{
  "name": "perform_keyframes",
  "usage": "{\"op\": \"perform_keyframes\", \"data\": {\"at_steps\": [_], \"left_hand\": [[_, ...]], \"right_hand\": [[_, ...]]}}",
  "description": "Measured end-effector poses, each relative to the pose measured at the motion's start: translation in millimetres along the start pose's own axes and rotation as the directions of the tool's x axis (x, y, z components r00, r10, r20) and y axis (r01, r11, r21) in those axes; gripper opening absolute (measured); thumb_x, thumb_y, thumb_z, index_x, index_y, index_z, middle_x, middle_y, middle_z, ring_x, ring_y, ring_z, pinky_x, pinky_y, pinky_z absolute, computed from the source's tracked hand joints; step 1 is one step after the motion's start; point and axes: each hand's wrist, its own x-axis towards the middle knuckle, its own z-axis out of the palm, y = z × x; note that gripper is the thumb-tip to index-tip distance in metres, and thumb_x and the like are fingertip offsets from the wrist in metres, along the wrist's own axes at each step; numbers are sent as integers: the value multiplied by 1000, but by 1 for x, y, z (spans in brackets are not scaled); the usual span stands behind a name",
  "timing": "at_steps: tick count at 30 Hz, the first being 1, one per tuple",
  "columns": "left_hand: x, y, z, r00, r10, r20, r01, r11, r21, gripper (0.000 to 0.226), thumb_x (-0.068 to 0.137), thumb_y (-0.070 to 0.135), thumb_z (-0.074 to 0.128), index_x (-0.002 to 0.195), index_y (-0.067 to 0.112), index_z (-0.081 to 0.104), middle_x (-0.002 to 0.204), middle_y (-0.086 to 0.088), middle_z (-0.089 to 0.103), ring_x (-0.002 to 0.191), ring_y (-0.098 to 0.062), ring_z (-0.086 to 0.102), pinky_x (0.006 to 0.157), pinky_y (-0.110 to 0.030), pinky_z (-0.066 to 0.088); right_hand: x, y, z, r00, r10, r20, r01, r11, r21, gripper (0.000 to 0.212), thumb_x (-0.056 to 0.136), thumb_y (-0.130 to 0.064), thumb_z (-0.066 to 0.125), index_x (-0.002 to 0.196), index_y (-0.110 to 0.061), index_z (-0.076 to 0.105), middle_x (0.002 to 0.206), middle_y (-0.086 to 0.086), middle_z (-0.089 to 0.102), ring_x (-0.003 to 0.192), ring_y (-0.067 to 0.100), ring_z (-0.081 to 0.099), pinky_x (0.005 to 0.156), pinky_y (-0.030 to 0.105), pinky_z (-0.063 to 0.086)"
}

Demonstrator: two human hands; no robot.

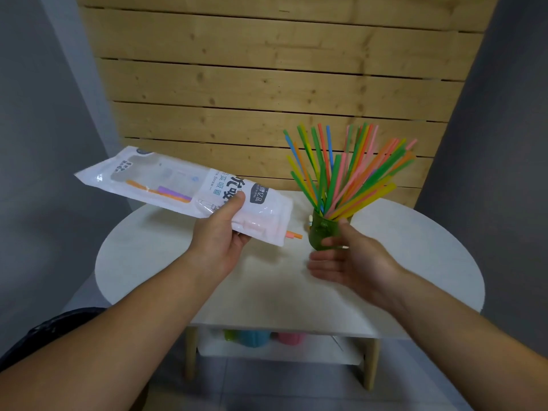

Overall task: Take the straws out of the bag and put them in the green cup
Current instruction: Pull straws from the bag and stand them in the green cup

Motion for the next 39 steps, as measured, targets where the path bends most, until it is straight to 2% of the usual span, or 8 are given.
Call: {"op": "perform_keyframes", "data": {"at_steps": [3,7,12,18,27,32,36,39], "left_hand": [[-5,-1,2,997,76,32,-79,991,107,31,92,8,69,122,13,68,106,-4,79,93,-20,76,68,-33,62],[-9,-2,2,985,144,92,-163,956,243,33,91,6,70,122,13,68,110,-4,78,99,-22,75,72,-35,61],[-10,1,-1,976,176,127,-206,935,288,29,89,3,71,117,13,70,108,-4,79,99,-23,76,74,-35,61],[-6,9,-5,979,189,81,-204,944,260,26,90,6,71,113,19,70,106,0,79,97,-19,76,73,-35,61],[4,10,-11,998,45,-47,-43,998,48,29,93,8,68,121,15,67,112,-5,78,91,-17,76,76,-37,64],[5,9,-14,997,-73,-39,72,997,-18,39,94,10,67,132,8,62,118,-7,76,103,-21,74,92,-43,59],[4,6,-11,993,-108,-42,107,994,-25,38,95,8,66,132,7,62,117,-8,76,90,-17,77,69,-31,64],[3,5,-9,991,-125,-50,123,992,-39,38,95,7,66,133,7,61,117,-8,76,89,-17,77,64,-29,62]], "right_hand": [[1,13,30,988,84,126,-120,942,313,67,100,-57,34,118,5,51,112,33,65,100,47,67,79,50,56],[-1,20,58,980,92,177,-168,861,481,69,101,-56,32,118,6,57,112,28,69,103,43,67,87,52,55],[0,23,64,982,44,183,-117,903,413,54,104,-47,36,112,-4,67,92,16,77,87,30,70,73,43,58],[-2,22,57,978,37,208,-85,970,230,30,100,-25,49,77,-10,62,63,8,65,57,19,60,59,30,49],[2,9,42,972,-180,153,132,951,281,9,93,-2,61,88,-1,68,72,9,65,62,13,62,58,21,57],[1,-1,31,971,-209,116,162,933,322,7,91,-2,64,86,-3,67,68,7,64,65,14,60,58,21,57],[0,-2,30,969,-212,125,142,895,423,7,90,-9,67,84,-8,68,68,2,64,62,9,61,60,19,57],[-1,5,36,961,-230,151,140,882,450,5,89,-13,68,86,-11,67,69,-1,64,62,7,62,62,19,56]]}}
